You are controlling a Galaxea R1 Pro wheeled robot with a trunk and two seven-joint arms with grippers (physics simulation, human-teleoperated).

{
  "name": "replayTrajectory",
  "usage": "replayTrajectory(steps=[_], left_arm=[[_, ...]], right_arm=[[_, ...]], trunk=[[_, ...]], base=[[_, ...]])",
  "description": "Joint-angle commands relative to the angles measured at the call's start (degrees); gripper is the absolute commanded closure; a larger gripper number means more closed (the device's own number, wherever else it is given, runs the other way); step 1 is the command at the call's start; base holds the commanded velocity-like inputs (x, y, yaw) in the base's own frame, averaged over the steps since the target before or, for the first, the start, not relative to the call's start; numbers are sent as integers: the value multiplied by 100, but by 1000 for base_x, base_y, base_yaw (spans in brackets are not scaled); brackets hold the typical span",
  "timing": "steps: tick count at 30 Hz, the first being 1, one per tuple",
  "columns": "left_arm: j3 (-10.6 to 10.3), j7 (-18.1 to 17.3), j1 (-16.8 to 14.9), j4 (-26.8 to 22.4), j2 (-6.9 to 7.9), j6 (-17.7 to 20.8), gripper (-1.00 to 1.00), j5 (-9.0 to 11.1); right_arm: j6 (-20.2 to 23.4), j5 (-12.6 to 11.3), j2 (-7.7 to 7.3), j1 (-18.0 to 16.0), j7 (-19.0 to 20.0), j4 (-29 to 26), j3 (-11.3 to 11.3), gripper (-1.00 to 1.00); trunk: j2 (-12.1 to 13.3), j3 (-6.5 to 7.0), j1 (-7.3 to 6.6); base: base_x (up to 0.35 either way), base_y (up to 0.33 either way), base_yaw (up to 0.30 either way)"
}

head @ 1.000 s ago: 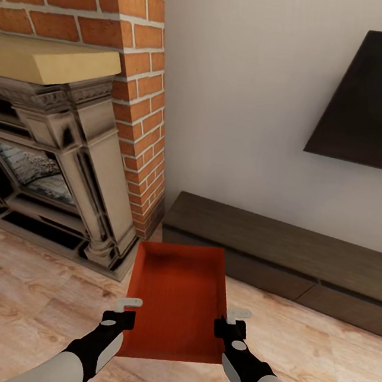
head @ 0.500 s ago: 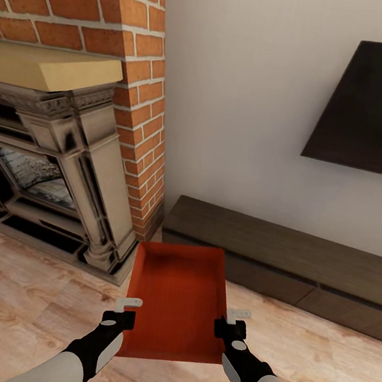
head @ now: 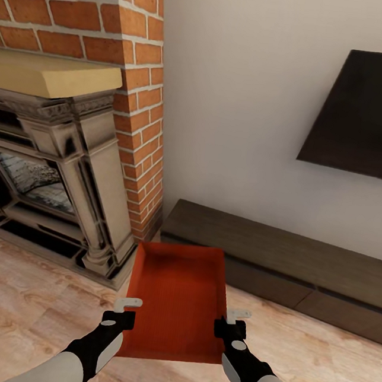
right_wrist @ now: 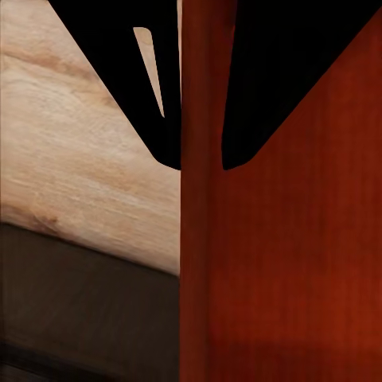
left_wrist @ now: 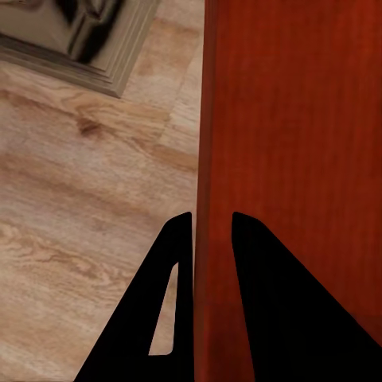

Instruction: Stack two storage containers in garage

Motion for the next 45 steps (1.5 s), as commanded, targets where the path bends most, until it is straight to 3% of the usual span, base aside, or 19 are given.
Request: replayTrajectory(steps=[1, 22, 45], left_arm=[[92, 105, 0, -22, 1, 33, 100, -51], [93, 104, 0, -23, 8, 33, 100, -51], [90, 104, 0, -21, 4, 33, 100, -50]], right_arm=[[-7, -57, 60, -5, -1, 2, -91, 100], [-11, -57, 60, -5, -1, 2, -91, 100], [-33, -65, 60, -5, -6, 20, -91, 100]], trunk=[[-4, 4, 1], [-4, 196, 1], [-4, 360, 1]], base=[[0, 0, -80], [0, 0, -89], [0, 0, -208]])
